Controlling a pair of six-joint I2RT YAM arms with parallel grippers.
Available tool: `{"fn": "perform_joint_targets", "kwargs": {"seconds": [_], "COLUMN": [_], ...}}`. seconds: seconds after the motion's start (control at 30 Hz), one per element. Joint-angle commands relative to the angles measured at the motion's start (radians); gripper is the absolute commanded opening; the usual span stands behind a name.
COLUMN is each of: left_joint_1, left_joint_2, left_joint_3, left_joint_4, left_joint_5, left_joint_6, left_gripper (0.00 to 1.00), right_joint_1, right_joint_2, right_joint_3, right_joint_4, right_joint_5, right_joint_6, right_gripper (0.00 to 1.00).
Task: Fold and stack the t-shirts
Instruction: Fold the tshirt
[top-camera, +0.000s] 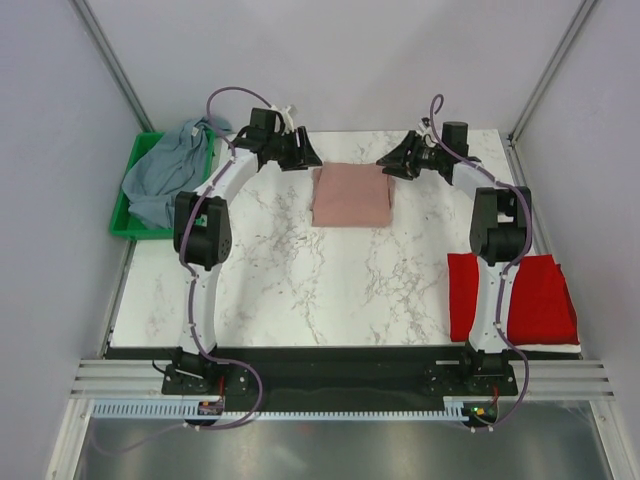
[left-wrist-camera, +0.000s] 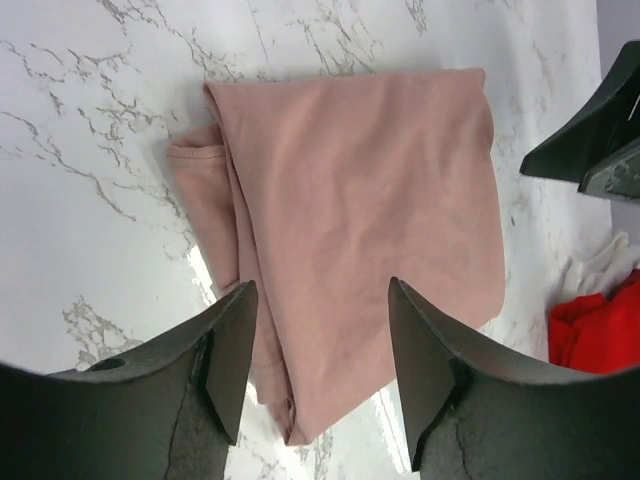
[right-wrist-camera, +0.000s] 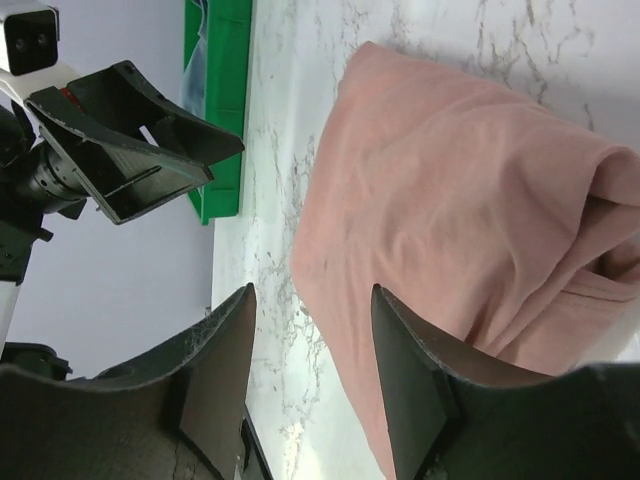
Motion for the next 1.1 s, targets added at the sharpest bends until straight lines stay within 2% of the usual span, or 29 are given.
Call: {"fn": "perform_joint_targets", "kwargs": {"seconds": [0.0,0.13,0.23,0.3,0.33,0.43,0.63,1.07], "left_joint_1": [0.002,0.005,0.023,0.035,0.046,0.07,0.092,0.087], "left_joint_2": [-0.123,-0.139,-0.119,-0.096,-0.088,-0.059,0.048,0.157], "left_joint_3": [-0.019,-0.086,-0.123,-0.131,-0.132,-0.137,-0.103,-0.102], "left_joint_4": [-0.01,-0.119,-0.14,-0.142,-0.14,-0.119,-0.056,0.082], "left_joint_5": [-0.032,-0.016,0.05,0.078,0.087,0.145,0.257,0.356], "left_joint_6": [0.125,0.221,0.214,0.2,0.194,0.173,0.085,-0.065], "left_gripper": [0.63,0.68,0.69,0.76,0.76,0.77,0.82,0.8], "right_joint_1": [0.002,0.003,0.003,0.003,0.003,0.011,0.025,0.045], "right_joint_2": [-0.087,-0.093,-0.077,-0.059,-0.056,-0.042,-0.022,0.021], "right_joint_3": [0.023,-0.07,-0.089,-0.078,-0.07,-0.02,-0.015,-0.027], "right_joint_4": [0.071,0.077,0.054,-0.014,-0.047,-0.24,-0.38,-0.506], "right_joint_5": [-0.048,-0.079,-0.071,-0.035,-0.016,0.065,0.157,0.306], "right_joint_6": [-0.011,-0.029,-0.055,-0.102,-0.135,-0.291,-0.444,-0.58], "right_gripper": [0.57,0.54,0.53,0.52,0.52,0.52,0.52,0.53]}}
